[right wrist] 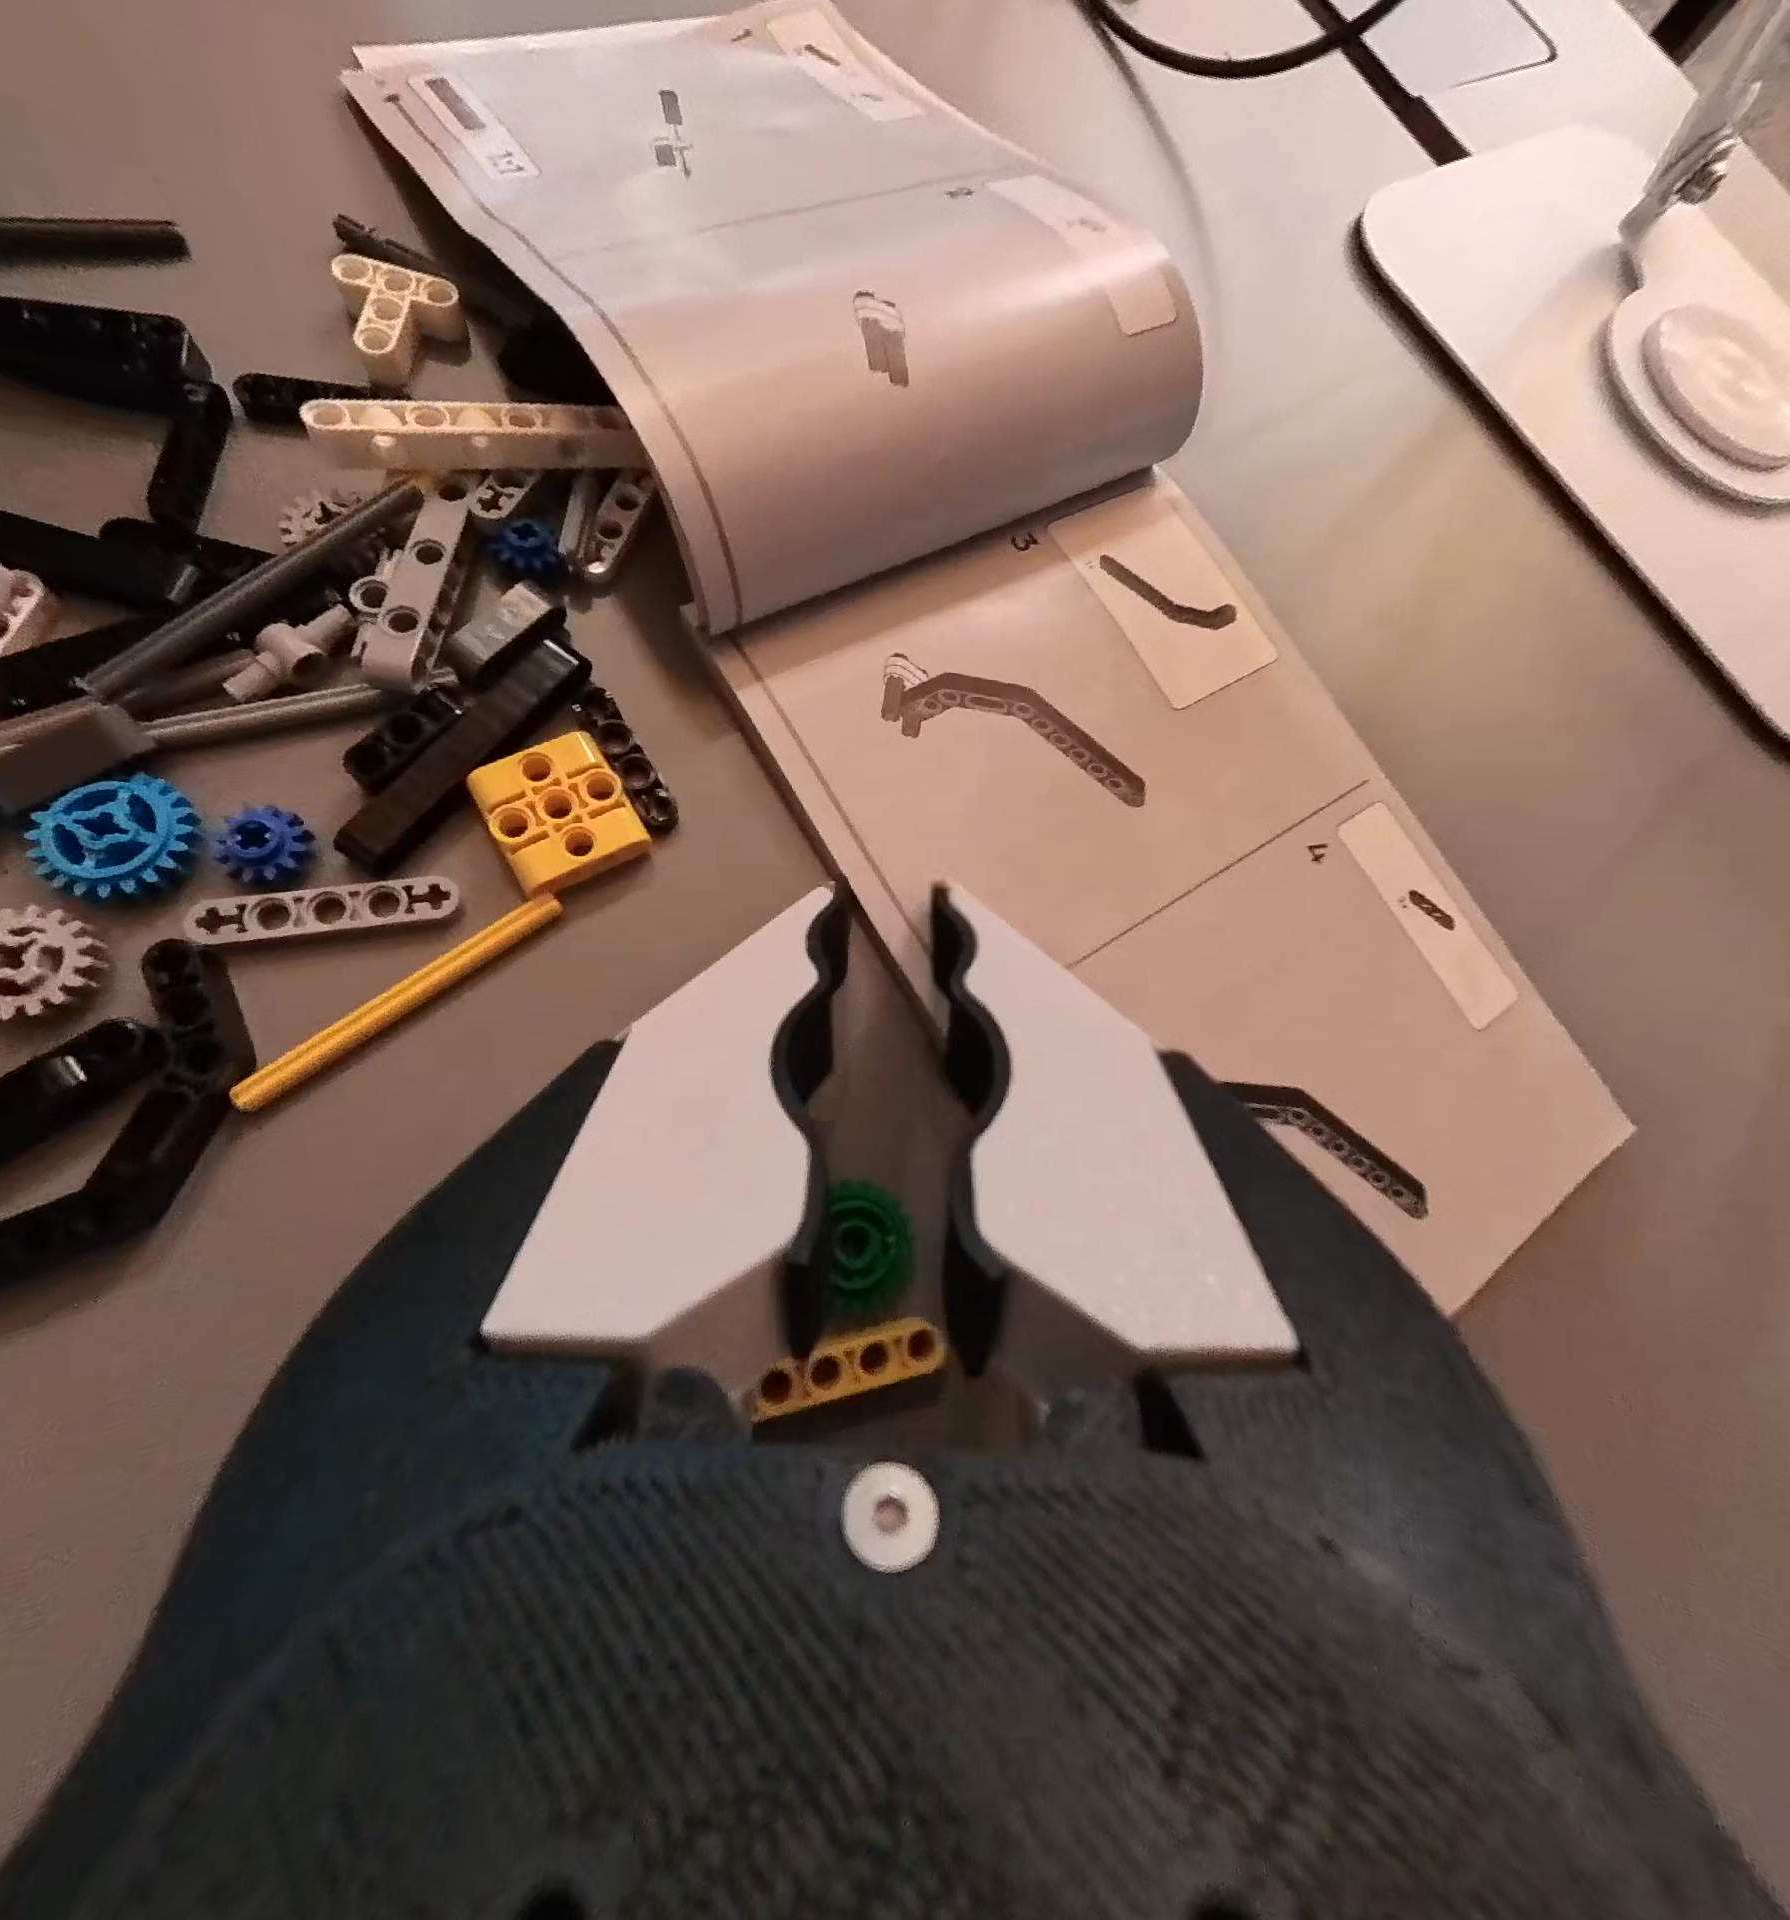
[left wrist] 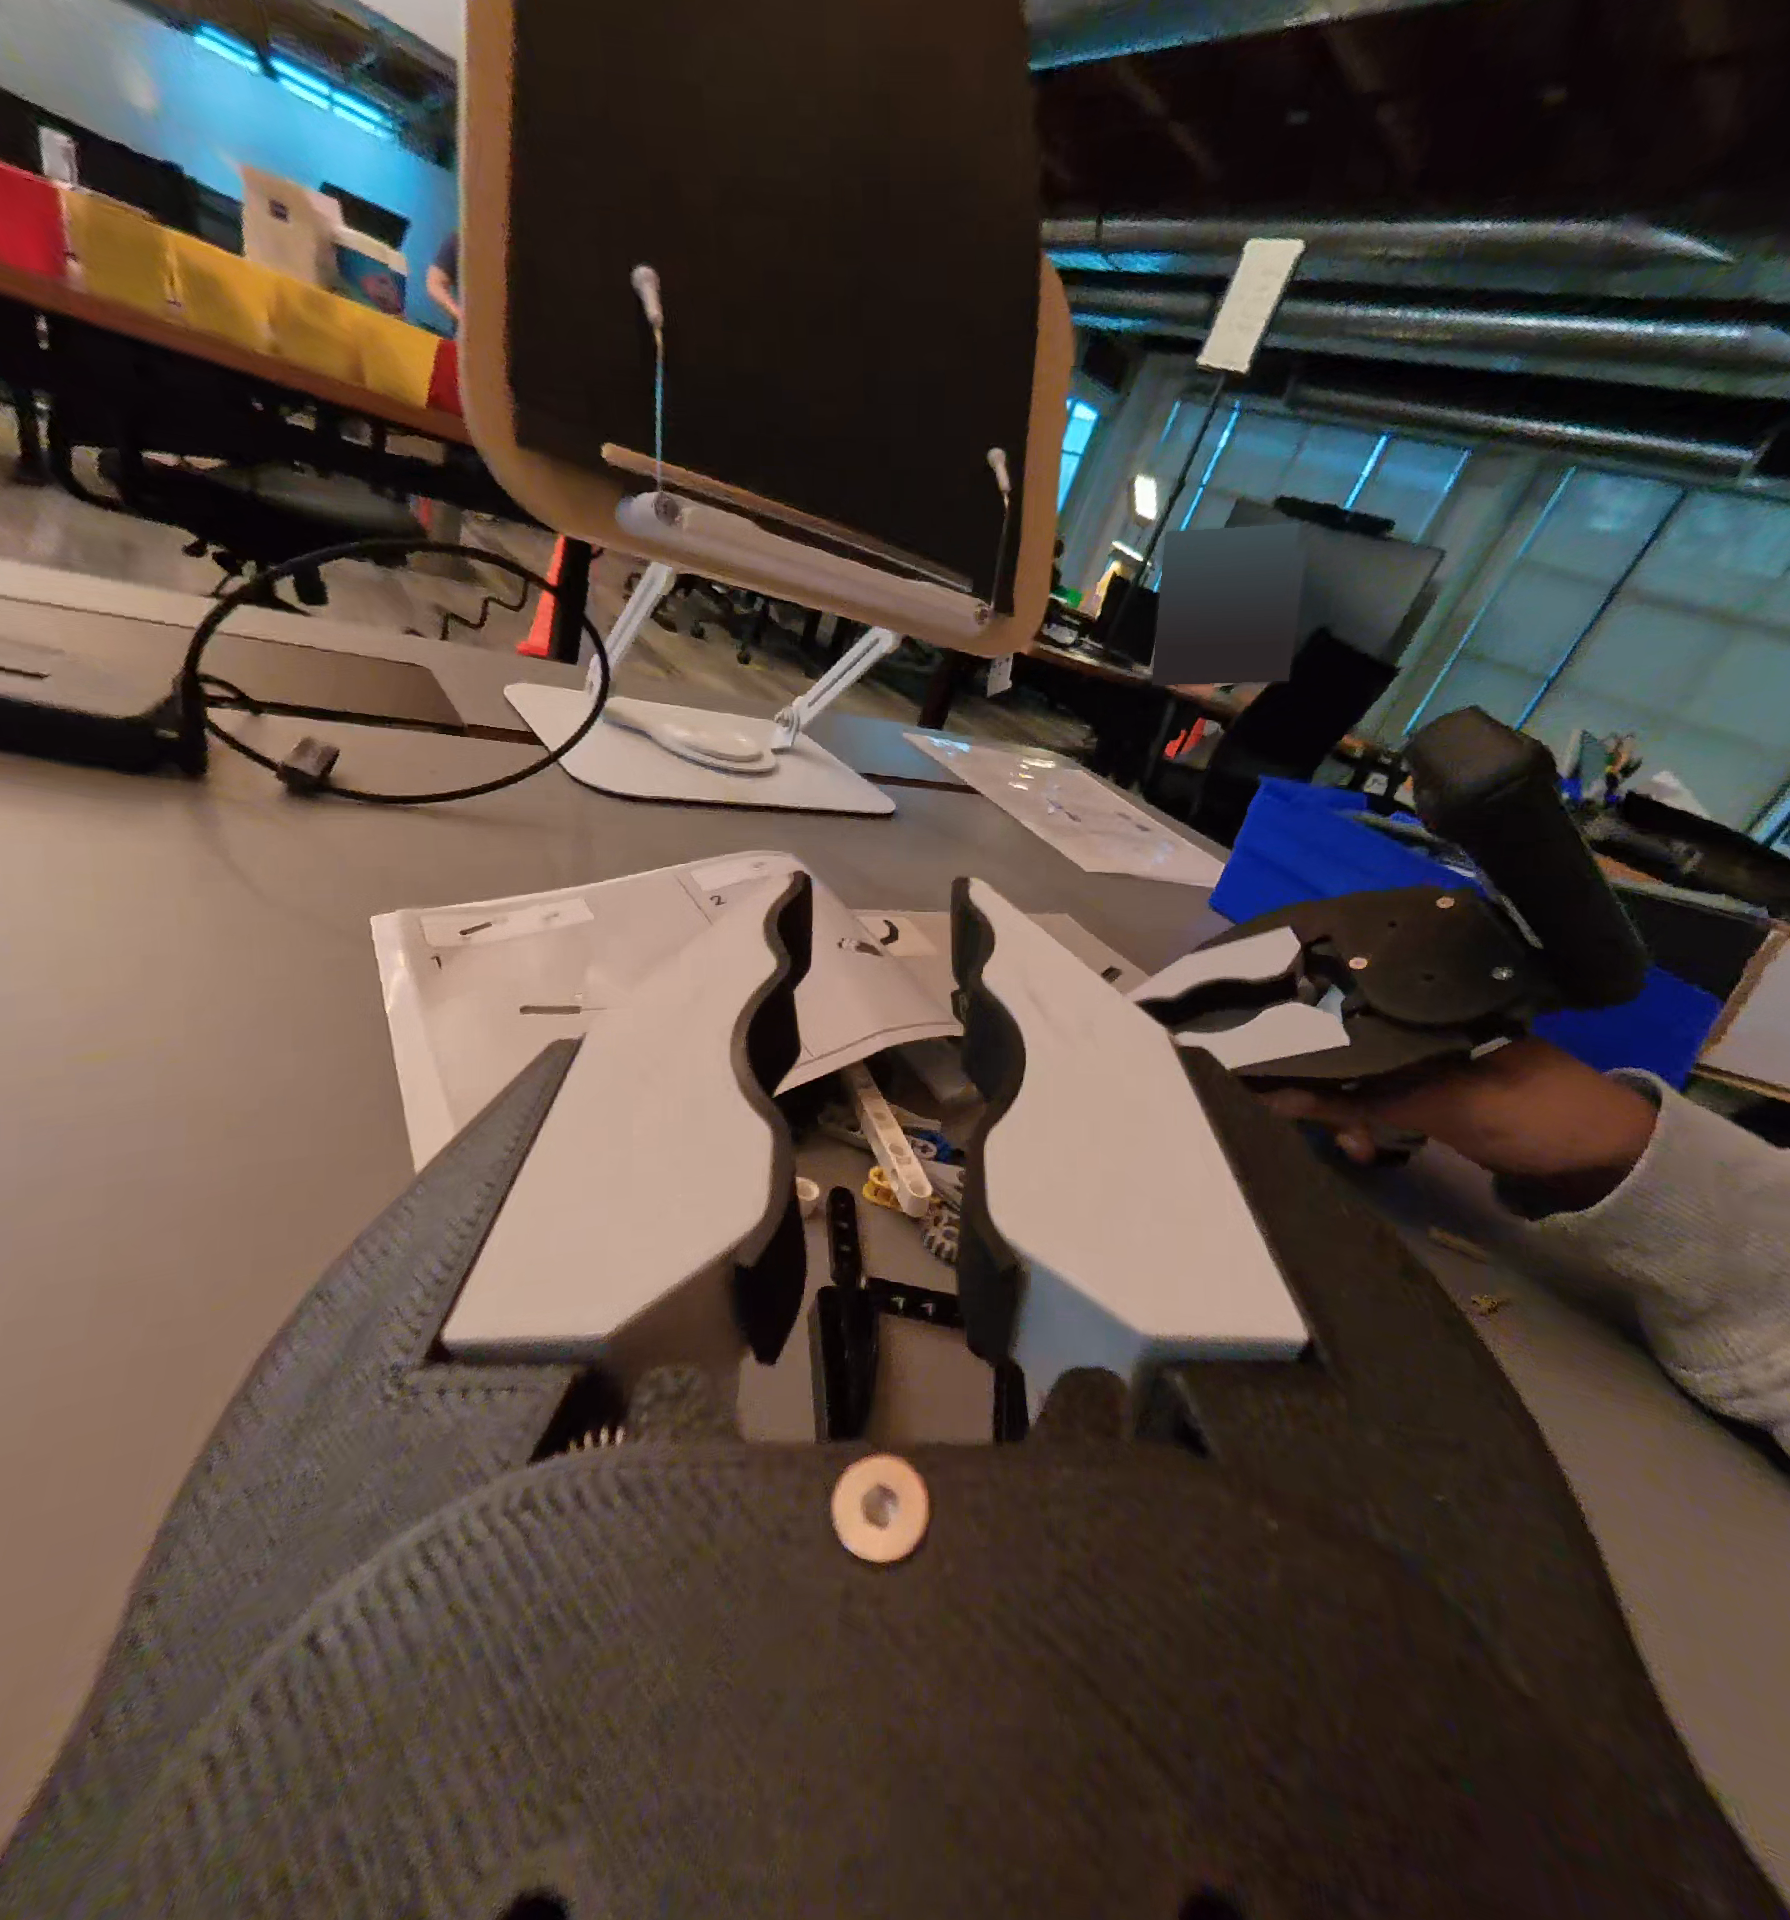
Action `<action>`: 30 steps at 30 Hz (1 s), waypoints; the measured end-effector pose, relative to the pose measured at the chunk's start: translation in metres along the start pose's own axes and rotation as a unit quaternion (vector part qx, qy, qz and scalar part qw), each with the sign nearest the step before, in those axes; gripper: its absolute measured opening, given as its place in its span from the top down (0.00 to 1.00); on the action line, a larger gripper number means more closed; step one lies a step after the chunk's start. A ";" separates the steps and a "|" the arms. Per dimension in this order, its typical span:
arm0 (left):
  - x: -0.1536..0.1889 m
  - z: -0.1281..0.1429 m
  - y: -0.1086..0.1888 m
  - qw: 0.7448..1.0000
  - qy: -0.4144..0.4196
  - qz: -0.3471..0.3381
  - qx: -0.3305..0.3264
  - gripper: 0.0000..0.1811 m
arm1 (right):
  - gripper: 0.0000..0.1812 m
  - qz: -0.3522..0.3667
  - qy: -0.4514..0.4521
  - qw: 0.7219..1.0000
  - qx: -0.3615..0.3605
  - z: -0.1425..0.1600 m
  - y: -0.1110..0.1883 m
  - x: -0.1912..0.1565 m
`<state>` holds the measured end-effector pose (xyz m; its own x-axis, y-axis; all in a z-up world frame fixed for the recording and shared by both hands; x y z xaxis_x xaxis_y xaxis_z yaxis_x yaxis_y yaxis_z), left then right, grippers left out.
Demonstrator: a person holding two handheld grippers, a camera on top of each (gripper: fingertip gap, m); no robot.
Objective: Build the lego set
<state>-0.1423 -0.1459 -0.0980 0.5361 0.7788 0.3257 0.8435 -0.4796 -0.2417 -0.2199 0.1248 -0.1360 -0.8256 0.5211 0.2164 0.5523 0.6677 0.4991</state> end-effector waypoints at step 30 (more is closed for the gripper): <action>-0.006 0.002 -0.008 1.000 0.020 0.020 0.009 0.87 | 0.89 -0.031 -0.165 0.955 0.245 -0.047 0.065 0.008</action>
<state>-0.1525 -0.1463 -0.0998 0.5700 0.7421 0.3527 0.8213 -0.5015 -0.2721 -0.1961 0.1472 -0.0625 -0.8221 0.5572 -0.1167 0.5576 0.8295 0.0323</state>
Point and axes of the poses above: each gripper's, where its closed fingertips meet, y back along the fingers, z out of its underside, x = y × z across the jaws, the point moved 10 cm from there along y, back along the fingers, and after that the axes turned 10 degrees about x, right-handed, at the moved point
